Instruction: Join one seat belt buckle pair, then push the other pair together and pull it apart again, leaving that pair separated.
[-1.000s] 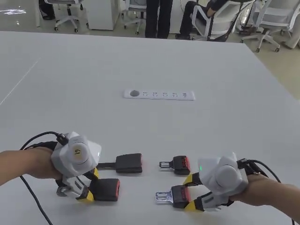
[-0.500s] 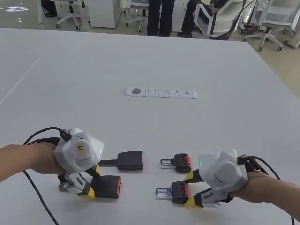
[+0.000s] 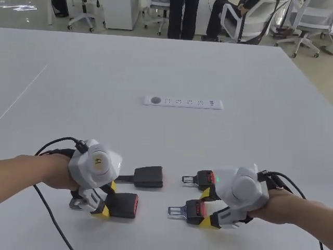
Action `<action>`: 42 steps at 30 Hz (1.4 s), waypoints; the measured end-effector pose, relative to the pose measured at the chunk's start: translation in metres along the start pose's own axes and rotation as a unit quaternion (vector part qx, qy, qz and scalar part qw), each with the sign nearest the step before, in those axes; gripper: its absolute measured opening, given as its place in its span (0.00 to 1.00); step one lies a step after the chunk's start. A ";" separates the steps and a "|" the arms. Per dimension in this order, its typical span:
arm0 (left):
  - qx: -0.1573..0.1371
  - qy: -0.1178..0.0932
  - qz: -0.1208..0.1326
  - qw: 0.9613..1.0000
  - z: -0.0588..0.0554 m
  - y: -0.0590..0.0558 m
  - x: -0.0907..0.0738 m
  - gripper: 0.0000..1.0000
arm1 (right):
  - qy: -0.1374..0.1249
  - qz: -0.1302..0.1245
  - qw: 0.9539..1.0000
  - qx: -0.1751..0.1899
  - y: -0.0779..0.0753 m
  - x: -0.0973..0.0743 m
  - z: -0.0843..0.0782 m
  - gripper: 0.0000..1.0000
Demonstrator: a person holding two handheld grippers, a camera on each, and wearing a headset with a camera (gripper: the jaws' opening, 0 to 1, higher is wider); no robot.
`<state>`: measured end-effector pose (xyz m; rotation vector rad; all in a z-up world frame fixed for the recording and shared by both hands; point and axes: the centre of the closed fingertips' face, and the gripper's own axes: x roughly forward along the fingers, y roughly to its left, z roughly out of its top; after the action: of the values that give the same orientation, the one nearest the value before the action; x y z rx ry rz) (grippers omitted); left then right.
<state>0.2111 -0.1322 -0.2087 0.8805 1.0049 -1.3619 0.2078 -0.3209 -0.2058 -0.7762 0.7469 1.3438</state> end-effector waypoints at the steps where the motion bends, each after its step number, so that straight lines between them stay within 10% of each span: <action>1: 0.000 0.001 0.000 1.000 0.000 0.000 0.000 0.31 | 0.000 0.000 1.000 -0.001 0.000 0.001 0.001 0.31; 42: -0.011 0.015 -0.003 1.000 -0.004 0.003 0.003 0.31 | -0.013 -0.012 1.000 -0.010 -0.003 0.029 0.044 0.31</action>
<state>0.2141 -0.1295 -0.2130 0.8841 1.0438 -1.3438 0.2142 -0.2683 -0.2058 -0.7802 0.7034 1.3384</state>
